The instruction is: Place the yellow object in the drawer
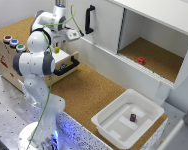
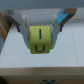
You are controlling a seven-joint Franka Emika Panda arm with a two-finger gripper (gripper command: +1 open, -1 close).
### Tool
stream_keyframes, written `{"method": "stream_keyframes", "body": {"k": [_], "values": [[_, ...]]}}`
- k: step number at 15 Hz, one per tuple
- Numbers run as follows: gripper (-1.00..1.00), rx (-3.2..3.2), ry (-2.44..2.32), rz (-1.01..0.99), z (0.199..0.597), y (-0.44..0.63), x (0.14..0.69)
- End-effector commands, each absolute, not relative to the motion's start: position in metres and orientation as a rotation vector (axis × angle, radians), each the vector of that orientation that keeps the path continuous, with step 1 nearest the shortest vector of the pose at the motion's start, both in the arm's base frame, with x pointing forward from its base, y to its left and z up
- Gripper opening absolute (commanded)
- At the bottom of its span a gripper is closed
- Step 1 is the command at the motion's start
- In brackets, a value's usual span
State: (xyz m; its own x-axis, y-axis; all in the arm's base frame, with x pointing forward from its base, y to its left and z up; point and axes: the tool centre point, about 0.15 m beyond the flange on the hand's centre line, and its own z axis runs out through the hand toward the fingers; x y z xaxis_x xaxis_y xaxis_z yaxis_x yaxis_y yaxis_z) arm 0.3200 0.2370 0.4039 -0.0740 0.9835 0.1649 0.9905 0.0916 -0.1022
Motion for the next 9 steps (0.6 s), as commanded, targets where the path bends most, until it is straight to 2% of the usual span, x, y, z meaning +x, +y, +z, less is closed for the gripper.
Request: {"method": "stream_keyframes", "body": {"k": [1,9], "values": [[-1.0,-1.967,-2.27,-0.26,0.365,0.263,0.295],[-1.0,-2.225,-2.181,-0.175,0.323,0.323,0.332]]}}
